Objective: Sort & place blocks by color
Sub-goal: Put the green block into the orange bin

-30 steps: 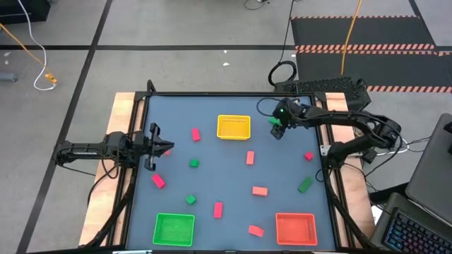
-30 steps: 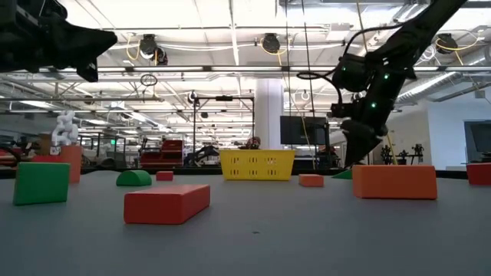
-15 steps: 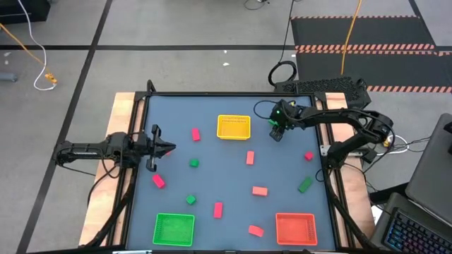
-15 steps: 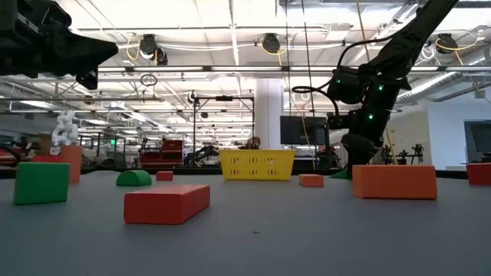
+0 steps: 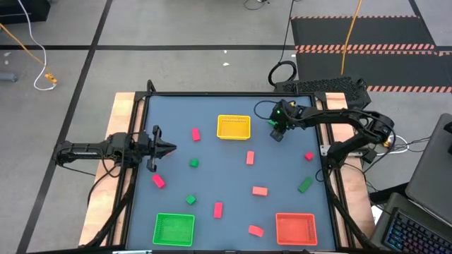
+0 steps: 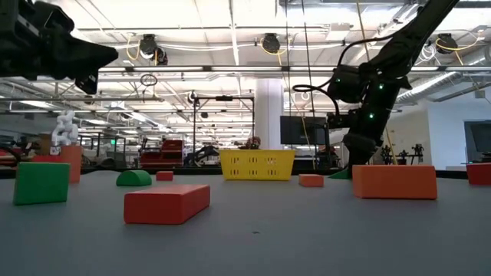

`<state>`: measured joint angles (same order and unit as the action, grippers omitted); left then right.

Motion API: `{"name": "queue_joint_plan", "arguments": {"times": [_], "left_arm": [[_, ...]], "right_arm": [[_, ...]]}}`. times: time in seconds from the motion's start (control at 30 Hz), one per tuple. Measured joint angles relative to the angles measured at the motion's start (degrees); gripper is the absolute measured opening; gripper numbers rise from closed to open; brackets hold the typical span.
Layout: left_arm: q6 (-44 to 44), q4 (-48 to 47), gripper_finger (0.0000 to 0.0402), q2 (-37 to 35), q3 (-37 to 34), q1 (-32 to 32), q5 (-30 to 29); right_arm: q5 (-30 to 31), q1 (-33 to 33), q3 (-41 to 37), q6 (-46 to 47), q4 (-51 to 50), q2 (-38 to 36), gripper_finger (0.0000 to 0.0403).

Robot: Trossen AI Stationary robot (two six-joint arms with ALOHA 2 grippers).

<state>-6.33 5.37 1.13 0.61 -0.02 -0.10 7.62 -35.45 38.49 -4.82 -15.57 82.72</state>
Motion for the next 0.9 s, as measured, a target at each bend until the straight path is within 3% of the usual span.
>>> {"name": "queue_joint_plan", "arguments": {"times": [0.3,0.47,0.67,0.9], "left_arm": [[0.03,-1.12,0.0033,0.00,-0.01,-0.02,-1.79],[-0.45,-2.55,0.0033,0.00,-0.01,0.01,-3.06],[-0.91,-3.52,0.0033,0.00,0.02,-0.02,-4.71],[-0.01,-3.41,0.0033,0.00,0.08,-0.02,-8.95]], "right_arm": [[-0.11,4.48,0.02,0.73,-1.22,-12.12,0.0123],[-0.14,9.05,4.49,4.14,-14.26,-19.16,0.0123],[-3.10,18.89,11.94,9.35,-24.76,-24.04,0.0123],[-8.41,32.33,18.20,18.97,-34.54,-24.90,0.0123]]}}
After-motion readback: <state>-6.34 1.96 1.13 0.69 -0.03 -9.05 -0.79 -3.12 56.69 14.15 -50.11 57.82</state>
